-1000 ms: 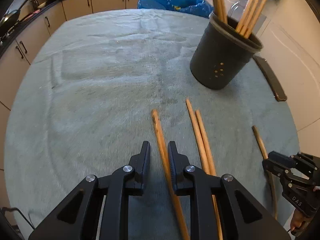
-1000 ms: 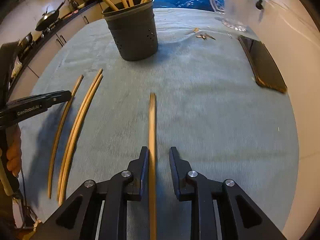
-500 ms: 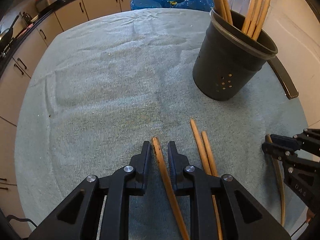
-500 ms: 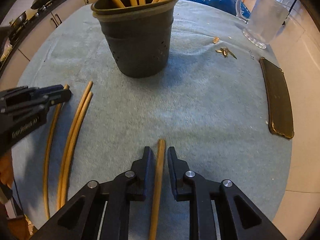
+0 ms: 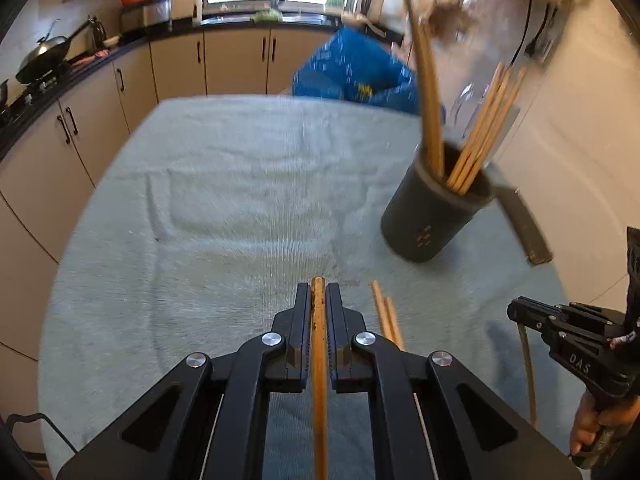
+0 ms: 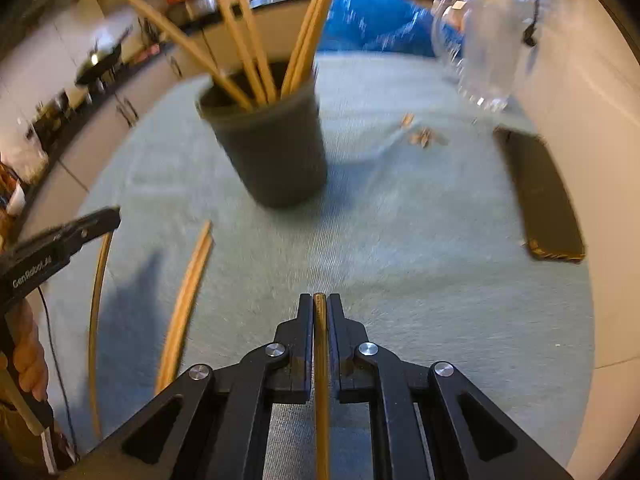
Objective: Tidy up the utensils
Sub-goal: 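Carry both chopsticks up and over the grey holder cup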
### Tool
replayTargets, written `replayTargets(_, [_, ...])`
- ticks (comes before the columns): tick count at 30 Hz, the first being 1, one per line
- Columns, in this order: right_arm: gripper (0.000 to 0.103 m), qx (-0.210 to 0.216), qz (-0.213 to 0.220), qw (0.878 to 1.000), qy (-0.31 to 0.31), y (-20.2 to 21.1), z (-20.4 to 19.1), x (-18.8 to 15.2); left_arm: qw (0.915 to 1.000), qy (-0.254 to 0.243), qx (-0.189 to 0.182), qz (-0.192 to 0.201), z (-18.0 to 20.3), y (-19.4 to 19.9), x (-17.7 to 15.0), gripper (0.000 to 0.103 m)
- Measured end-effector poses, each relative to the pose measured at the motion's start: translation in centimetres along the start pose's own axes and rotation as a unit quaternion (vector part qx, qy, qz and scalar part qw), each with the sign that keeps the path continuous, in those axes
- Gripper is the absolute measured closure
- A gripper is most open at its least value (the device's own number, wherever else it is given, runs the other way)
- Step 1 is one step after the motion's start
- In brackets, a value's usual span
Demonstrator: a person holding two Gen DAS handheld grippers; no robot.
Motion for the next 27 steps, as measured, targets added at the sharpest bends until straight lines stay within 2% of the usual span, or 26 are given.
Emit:
replayTargets(8, [0.096,0.020,0.102,0.995,-0.013,6.9,0.0,-0.1,0.9973,-0.015,0.001,0.072,1.8,5.9,-0.1,0.097])
replayTargets(12, [0.096,0.026,0.138,0.990,-0.014,9.4,-0.3,-0.4,0.9956,-0.017,0.004,0.092,2.5,7.7,-0.9,0.097])
replayTargets(20, [0.096,0.042,0.191,0.980,-0.026,13.3,-0.8,-2.4,0.9910,0.000,-0.011,0.133,2.6,12.2,-2.7,0.097])
replayTargets(27, [0.096,0.046,0.219,0.974,-0.027,15.5,-1.4,-3.8,0.9852,-0.002,-0.026,0.169,3.0,15.9,-4.2,0.097])
Point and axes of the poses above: each gripper's, at about its wrist camera, not at the fingertips, and y roughly against the way its jaws point, z to its right, x to its top, the point moved 5 cm from there along -y, roughly the way its jaws point, and after that the axes turned 1 degree about -x, right-handed, at the moved point
